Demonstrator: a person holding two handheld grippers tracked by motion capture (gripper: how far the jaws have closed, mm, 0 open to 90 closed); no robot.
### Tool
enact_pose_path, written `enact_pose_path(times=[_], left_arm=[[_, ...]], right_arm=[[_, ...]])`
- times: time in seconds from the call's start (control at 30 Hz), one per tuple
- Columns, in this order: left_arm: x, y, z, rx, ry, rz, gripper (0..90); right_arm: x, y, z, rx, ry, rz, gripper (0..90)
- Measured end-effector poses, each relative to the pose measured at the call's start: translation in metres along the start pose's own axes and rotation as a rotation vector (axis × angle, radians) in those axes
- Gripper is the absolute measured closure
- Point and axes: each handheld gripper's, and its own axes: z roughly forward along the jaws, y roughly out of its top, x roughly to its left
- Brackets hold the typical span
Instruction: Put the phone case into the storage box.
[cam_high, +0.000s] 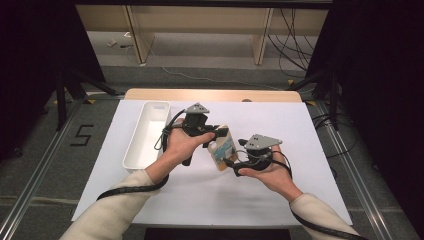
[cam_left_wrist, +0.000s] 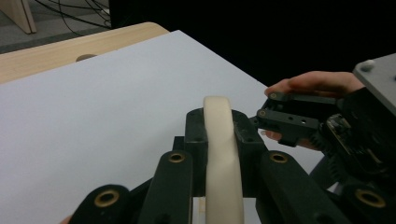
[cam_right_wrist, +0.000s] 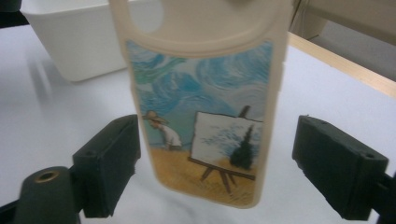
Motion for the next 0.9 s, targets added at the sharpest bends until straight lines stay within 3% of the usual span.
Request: enact_pose_path(times=[0.63, 0.77, 0.9], left_arm=[[-0.008, -0.003, -0.001, 0.037, -0.098, 0.045, 79.3], [-0.012, -0.001, 0.0, 0.044, -0.137, 0.052, 79.4], [-0.014, 0.0, 0.001, 0.051, -0.146, 0.066, 79.4]], right_arm=[[-0.007, -0.007, 0.008, 0.034, 0.146, -0.03, 18.1], [-0.008, -0.007, 0.008, 0.031, 0.183, -0.031, 23.0], [-0.009, -0.007, 0.008, 0.03, 0.207, -0.028, 27.6]])
